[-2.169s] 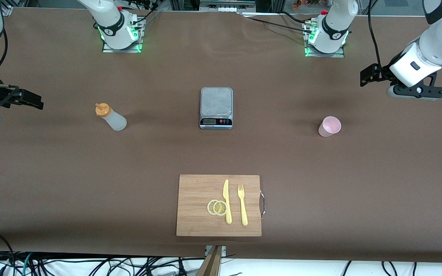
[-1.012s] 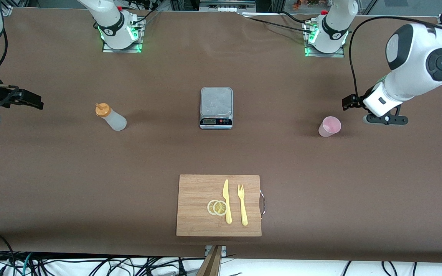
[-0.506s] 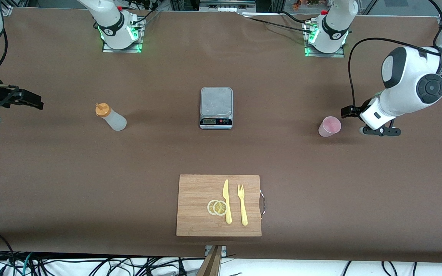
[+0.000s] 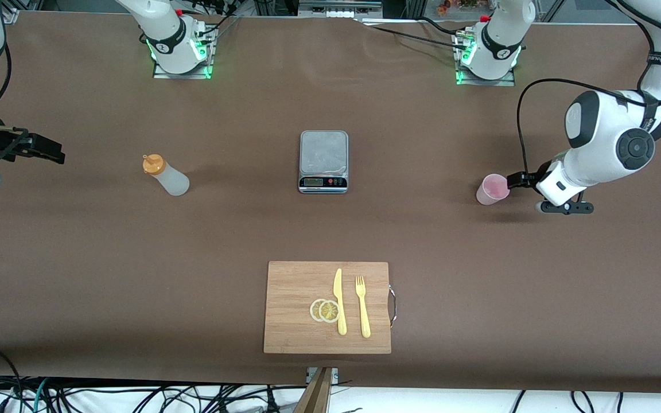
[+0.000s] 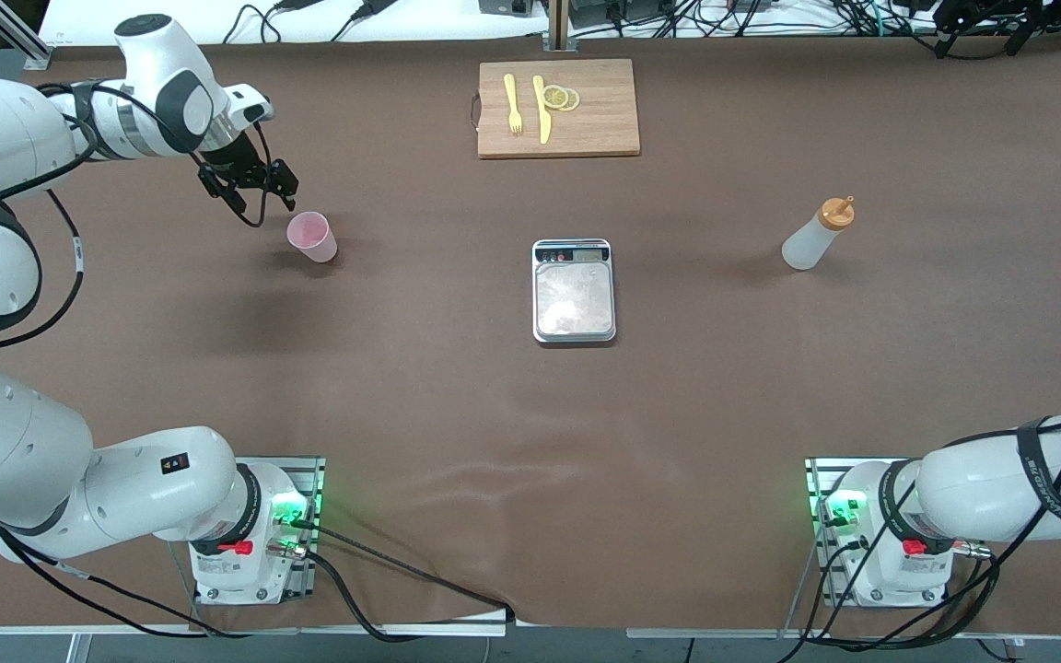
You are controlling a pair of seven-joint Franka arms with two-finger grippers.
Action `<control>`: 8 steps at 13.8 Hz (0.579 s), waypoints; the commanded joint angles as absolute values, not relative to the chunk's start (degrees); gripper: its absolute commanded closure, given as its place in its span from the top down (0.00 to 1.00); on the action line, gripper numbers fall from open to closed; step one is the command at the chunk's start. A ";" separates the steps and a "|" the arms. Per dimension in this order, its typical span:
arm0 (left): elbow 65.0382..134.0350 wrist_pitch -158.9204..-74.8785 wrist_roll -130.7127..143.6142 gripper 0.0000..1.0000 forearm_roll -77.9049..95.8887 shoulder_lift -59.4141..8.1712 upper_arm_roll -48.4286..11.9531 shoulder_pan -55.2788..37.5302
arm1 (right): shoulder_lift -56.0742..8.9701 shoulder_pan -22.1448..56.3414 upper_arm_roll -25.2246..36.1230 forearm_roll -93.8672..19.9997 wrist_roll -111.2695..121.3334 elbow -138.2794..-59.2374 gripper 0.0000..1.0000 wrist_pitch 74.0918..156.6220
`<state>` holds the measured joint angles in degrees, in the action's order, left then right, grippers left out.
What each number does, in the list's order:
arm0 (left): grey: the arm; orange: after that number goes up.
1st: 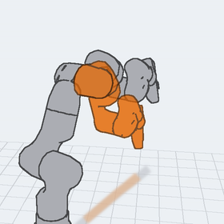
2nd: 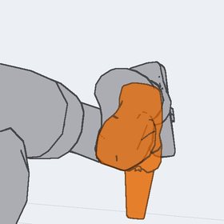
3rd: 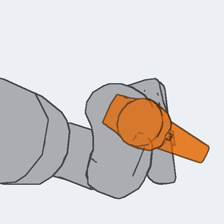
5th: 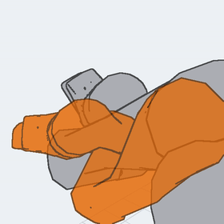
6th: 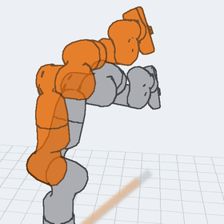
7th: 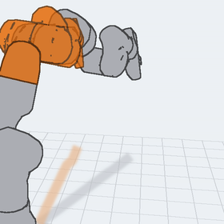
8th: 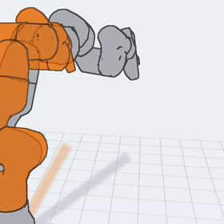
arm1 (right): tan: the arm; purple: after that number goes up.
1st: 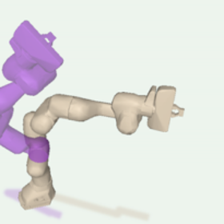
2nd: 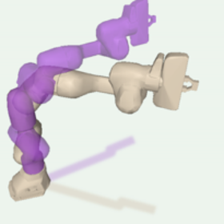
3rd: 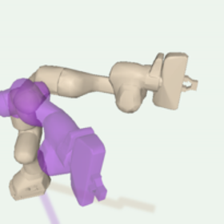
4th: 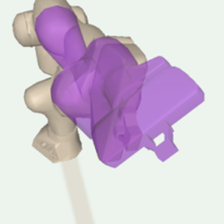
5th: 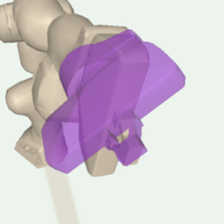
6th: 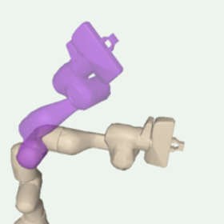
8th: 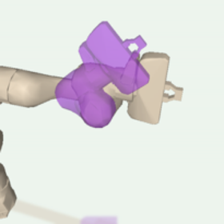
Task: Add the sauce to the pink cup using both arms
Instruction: 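Lower the left gripper onto the pink cup and close around it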
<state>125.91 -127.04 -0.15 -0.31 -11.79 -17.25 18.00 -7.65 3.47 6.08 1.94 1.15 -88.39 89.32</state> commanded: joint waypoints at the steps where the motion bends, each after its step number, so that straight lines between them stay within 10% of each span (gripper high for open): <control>1: 130.06 -132.43 1.23 0.99 -1.67 -11.42 -17.31 17.75 | -8.00 3.25 6.06 1.41 1.41 -87.19 1.00 88.95; 8: 130.87 -135.08 1.32 0.98 -1.23 -15.90 -16.96 17.67 | -8.00 3.34 6.06 1.41 1.41 -87.10 1.00 88.95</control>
